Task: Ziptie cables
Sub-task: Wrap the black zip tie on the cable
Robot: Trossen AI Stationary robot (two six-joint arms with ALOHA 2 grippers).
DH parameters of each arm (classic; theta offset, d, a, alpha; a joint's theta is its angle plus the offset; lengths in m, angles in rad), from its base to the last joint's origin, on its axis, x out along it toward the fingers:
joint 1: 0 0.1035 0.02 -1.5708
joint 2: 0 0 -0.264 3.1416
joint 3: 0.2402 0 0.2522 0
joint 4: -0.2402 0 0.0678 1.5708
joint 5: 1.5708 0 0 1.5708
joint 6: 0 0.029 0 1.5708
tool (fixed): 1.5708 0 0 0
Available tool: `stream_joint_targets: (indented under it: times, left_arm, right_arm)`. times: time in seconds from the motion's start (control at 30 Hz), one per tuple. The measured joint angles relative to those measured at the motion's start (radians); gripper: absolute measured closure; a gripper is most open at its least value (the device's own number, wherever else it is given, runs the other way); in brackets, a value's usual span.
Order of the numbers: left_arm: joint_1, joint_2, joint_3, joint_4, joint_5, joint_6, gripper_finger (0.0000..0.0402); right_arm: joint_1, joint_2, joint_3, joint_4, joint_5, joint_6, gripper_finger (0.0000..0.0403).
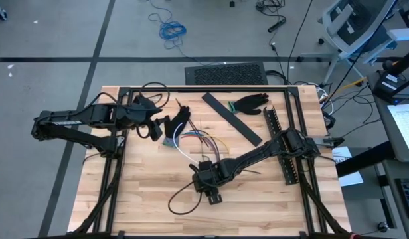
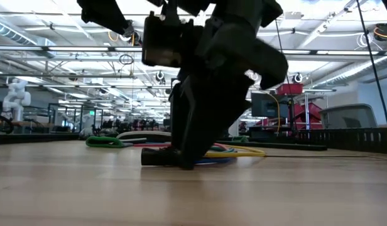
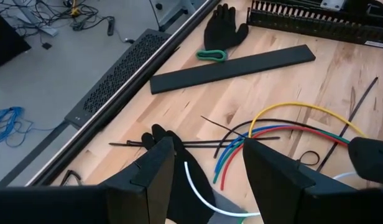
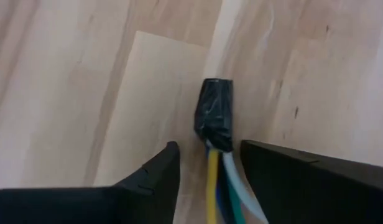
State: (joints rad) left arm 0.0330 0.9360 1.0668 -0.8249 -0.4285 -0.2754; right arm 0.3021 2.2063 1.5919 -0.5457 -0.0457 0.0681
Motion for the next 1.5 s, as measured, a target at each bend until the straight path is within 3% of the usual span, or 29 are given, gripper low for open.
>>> stream_joint_targets:
  times: [0.23,0.43,0.6,0.8,1.07,1.3,1.5]
  left_arm:
    - [0.0,0.0,0.0,0.0,0.0,-0.005,0.0212]
    - [0.0,0.0,0.0,0.0,-0.009,-0.004,0.0212]
    - [0.0,0.0,0.0,0.001,-0.034,-0.003,0.0212]
    - [0.0,0.0,0.0,0.004,-0.045,-0.006,0.0212]
    - [0.0,0.0,0.0,0.005,-0.075,-0.006,0.0212]
    - [0.0,0.0,0.0,0.005,-0.1,0.001,0.0212]
    - [0.0,0.0,0.0,0.006,-0.107,0.001,0.0212]
  right_arm:
    - [-0.002,0.014,0.002,-0.013,0.002,0.033,0.0381]
    - [-0.013,-0.054,-0.009,-0.069,-0.016,0.104,0.0382]
    - [-0.054,-0.221,0.048,-0.058,0.003,0.12,0.0387]
    - [-0.123,-0.434,0.105,-0.134,0.205,0.057,0.0387]
    - [-0.206,-0.706,0.142,-0.411,0.466,0.082,0.0387]
    - [-0.246,-0.833,0.183,-0.444,0.523,0.135,0.0387]
    - [-0.296,-0.789,0.186,-0.532,0.387,0.187,0.0387]
